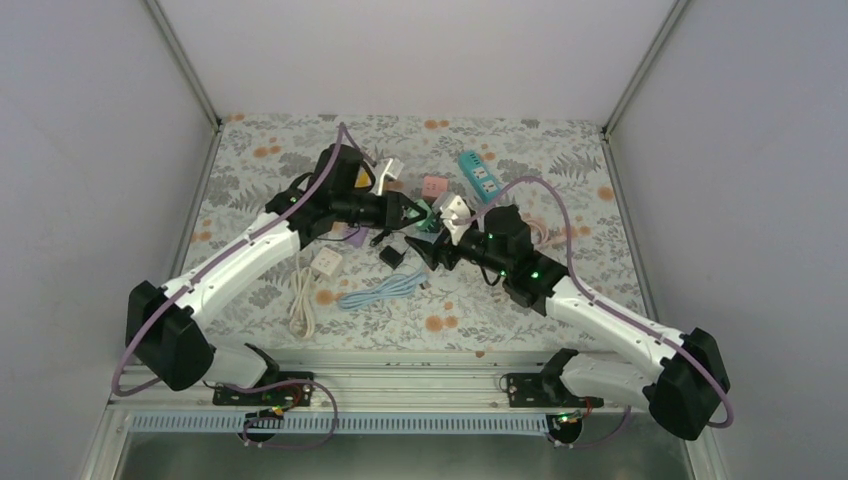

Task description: Insert the plug

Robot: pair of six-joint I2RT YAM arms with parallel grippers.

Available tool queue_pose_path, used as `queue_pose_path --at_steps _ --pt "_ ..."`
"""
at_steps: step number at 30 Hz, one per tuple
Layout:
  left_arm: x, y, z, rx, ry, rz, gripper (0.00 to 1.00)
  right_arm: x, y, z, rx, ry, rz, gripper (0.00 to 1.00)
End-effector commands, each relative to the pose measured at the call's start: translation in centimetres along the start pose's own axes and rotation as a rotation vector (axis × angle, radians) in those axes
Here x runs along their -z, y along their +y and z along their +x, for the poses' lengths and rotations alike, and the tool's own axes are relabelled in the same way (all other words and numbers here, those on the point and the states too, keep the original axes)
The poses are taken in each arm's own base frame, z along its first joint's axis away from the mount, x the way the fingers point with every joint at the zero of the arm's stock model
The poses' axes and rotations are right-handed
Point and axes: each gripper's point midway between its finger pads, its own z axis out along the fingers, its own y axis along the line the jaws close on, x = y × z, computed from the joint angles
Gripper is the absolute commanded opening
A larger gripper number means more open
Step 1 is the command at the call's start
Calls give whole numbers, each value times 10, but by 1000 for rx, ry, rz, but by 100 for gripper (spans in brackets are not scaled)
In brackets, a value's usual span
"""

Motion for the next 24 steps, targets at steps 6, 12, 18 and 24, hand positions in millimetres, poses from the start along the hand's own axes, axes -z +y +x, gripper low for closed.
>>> queue_pose_path --at_steps 6,12,18,24 --pt "-6 69 -67 -136 -268 -378 20 43 -63 10 -340 -65 390 99" --pt "-37 100 -101 -156 -323 -481 20 94 -100 30 -588 -76 697 97" --pt "-68 126 -121 -194 -333 -580 20 139 -116 39 -701 -111 887 97" --pt "-99 132 -126 -238 -307 -625 20 159 -127 56 -713 -101 1035 98"
